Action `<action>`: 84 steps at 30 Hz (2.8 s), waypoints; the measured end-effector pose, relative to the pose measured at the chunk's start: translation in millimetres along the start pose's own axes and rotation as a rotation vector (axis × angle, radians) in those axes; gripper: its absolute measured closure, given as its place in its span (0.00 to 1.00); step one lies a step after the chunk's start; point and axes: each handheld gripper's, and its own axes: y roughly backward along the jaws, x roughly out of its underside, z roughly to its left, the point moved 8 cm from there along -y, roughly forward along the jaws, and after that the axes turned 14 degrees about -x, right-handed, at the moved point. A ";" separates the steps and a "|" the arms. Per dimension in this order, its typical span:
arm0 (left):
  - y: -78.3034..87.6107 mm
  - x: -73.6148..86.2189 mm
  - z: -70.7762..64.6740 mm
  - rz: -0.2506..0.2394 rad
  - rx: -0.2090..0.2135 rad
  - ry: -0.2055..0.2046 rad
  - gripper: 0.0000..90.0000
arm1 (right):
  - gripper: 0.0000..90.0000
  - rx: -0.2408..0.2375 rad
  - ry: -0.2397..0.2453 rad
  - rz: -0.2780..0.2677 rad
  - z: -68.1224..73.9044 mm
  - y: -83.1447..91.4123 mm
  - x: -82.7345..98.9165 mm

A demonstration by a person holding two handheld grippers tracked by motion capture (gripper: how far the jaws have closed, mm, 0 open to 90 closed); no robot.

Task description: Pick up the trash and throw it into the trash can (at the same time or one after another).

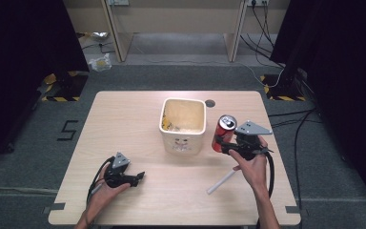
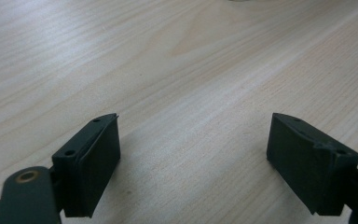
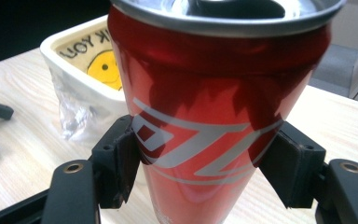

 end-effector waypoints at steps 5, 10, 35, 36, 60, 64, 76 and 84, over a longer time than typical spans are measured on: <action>-0.1 -0.1 0.0 -0.001 -0.001 0.000 0.18 | 0.37 -0.007 0.013 -0.002 -0.1 -4.3 -10.0; -0.1 0.0 0.0 -0.001 -0.001 0.000 0.18 | 0.37 -0.015 0.009 -0.018 -0.7 -6.9 -20.8; -0.1 0.0 0.0 -0.001 0.000 0.000 0.18 | 0.38 0.009 0.046 -0.010 -2.3 -0.4 -75.2; -0.1 0.0 0.0 -0.001 0.000 0.000 0.18 | 0.38 0.011 0.043 -0.012 -2.5 0.2 -75.5; -0.1 0.0 0.0 -0.001 0.000 0.000 0.18 | 0.38 0.003 0.059 -0.030 0.7 1.1 -98.7; -0.1 0.0 0.0 -0.001 0.000 0.000 0.18 | 0.38 -0.013 0.065 -0.034 5.4 -6.6 -107.1; -0.1 0.0 0.0 -0.001 0.000 0.000 0.18 | 0.38 -0.065 0.084 -0.011 19.7 -47.1 -128.2; 0.0 0.1 0.1 0.001 0.000 -0.002 0.18 | 0.38 -0.093 0.069 0.020 19.7 -77.3 -126.1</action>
